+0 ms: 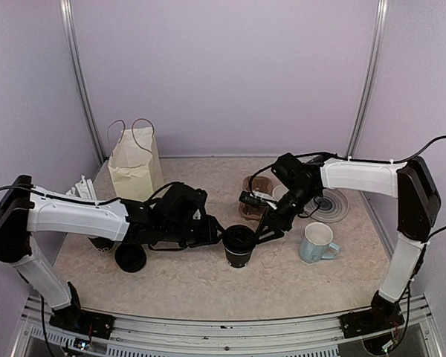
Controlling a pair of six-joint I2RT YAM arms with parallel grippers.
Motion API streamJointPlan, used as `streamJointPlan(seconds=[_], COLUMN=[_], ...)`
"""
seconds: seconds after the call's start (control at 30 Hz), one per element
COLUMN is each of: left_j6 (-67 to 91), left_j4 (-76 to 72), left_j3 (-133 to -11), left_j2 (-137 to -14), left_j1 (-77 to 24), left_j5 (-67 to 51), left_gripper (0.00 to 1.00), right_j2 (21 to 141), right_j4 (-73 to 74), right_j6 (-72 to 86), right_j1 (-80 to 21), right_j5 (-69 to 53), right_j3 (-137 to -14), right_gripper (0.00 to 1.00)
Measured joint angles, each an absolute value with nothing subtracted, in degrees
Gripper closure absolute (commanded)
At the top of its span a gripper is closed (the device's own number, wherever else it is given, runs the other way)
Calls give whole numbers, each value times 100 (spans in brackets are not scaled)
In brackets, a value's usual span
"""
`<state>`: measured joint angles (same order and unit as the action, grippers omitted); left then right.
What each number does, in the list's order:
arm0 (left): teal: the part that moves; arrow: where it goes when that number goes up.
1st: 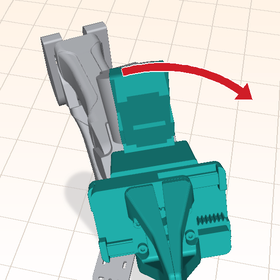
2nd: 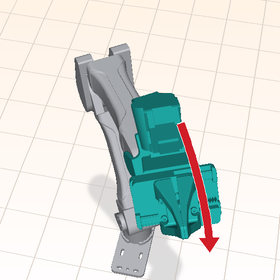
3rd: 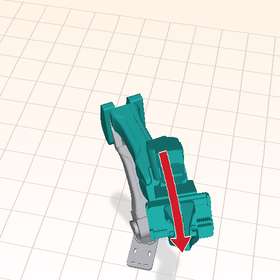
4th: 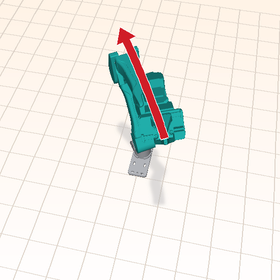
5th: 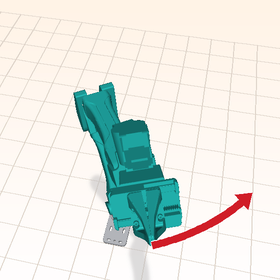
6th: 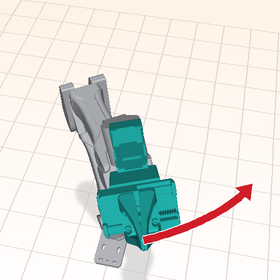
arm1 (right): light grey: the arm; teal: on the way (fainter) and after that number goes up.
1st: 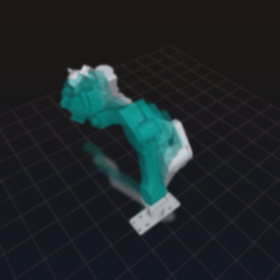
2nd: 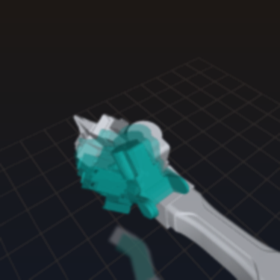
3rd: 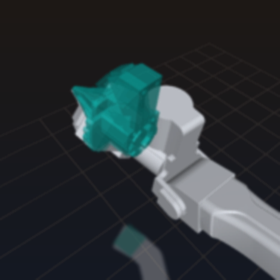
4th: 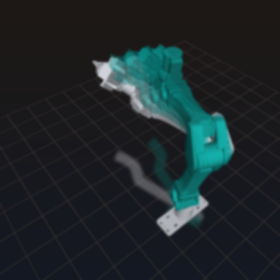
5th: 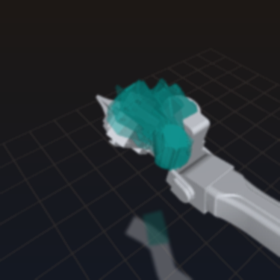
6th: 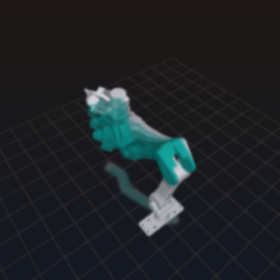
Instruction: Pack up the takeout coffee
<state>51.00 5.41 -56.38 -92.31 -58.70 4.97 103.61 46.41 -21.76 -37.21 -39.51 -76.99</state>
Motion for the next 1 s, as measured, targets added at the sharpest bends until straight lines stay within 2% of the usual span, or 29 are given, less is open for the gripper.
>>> streamJointPlan(seconds=[0.4, 1.0], left_j6=[5098, 4991], left_j4=[388, -108], left_j3=[-5867, -5852], left_j2=[-9579, -9898], left_j1=[-5651, -5454], left_j5=[432, 134], left_gripper=[61, 66], right_j2=[10875, 11128], right_j4=[5212, 5509], right_j6=[-2001, -1391], right_j1=[-3682, -3603], right_j5=[-4348, -4504], right_j3=[-8189, -8423], right_gripper=[65, 72])
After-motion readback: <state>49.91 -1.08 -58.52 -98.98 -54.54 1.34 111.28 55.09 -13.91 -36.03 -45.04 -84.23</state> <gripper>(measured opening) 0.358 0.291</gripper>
